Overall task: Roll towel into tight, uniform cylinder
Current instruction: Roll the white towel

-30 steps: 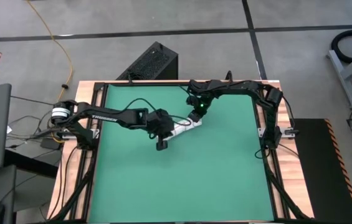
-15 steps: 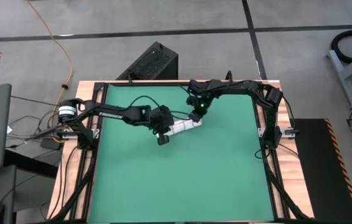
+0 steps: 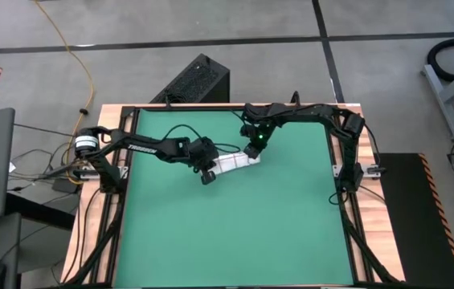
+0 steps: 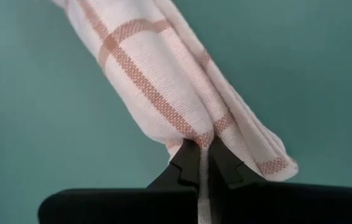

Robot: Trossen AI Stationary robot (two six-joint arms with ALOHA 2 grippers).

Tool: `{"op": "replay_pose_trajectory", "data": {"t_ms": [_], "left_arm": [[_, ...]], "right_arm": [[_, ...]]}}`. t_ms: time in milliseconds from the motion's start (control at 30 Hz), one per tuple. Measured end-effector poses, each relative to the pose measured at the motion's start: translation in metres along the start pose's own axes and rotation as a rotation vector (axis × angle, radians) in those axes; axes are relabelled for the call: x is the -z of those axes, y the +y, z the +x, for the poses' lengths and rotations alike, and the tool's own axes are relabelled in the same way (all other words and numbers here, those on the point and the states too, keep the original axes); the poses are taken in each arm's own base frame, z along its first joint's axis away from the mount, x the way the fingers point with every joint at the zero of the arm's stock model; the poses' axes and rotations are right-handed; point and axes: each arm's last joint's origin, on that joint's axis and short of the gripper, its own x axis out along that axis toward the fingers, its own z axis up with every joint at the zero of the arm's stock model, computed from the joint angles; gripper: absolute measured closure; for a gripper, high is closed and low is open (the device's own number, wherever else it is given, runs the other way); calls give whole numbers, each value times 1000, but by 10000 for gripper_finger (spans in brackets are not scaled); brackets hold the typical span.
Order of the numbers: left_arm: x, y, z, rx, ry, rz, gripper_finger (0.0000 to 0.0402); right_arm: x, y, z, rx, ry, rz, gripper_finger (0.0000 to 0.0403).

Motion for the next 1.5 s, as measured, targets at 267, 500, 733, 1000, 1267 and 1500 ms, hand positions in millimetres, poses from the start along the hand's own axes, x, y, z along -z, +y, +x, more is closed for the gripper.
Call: {"op": "replay_pose_trajectory", "data": {"t_ms": [267,500,733,1000,1267,1500], "left_arm": [[2,29,2,3,42,-64,401],[4,49,2,12,49,-86,401],[6,54,2,37,56,-104,402],[6,57,2,46,55,-81,401],[7,63,2,74,63,-101,402],[7,63,2,80,63,-78,402]], "right_arm": [[0,-2,-1,-8,-2,-11,343],[-2,-5,-3,-8,-22,-40,295],[-10,-7,-51,42,-262,-127,297],[7,13,-83,-42,-601,-450,297],[23,8,-35,-59,-755,-471,301],[18,-8,5,-35,-665,-413,314]]}}
